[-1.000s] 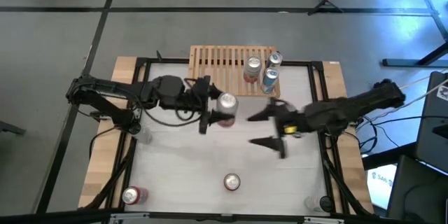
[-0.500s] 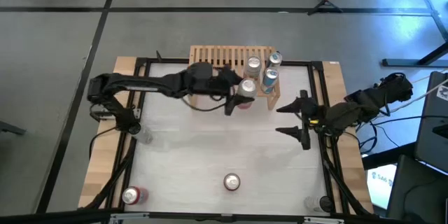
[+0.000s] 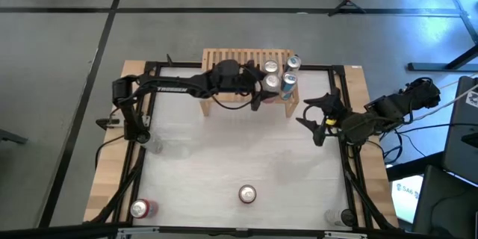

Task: Place canned beverage on shelf
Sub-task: Put the pink soda can on the shelf aligned with the other pink soda can

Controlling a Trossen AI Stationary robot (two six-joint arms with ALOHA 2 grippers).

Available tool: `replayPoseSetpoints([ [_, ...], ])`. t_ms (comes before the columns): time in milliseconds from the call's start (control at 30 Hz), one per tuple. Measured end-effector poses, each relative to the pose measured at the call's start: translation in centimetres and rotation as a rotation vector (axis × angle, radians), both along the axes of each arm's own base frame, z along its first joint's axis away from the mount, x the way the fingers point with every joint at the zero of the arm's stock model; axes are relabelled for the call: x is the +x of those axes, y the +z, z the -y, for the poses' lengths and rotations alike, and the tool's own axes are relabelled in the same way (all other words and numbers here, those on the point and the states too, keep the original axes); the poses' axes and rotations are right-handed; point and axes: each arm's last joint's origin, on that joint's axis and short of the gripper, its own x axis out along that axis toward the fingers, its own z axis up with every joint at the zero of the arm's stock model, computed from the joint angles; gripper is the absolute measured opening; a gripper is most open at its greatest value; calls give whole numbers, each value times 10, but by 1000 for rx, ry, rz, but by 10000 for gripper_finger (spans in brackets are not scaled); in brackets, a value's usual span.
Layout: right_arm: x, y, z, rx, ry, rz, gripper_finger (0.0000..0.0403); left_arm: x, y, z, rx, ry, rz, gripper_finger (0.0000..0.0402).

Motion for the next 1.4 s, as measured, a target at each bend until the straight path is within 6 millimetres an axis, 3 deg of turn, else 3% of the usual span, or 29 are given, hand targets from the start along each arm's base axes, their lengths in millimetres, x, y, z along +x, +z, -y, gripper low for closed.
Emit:
replayPoseSetpoints([
  [933,1,1,0,32,-40,32,312,9,-18,-11,65,61,-10,278],
  [1400,1,0,0,36,-32,26,312,9,-23,-12,72,90,-62,309],
])
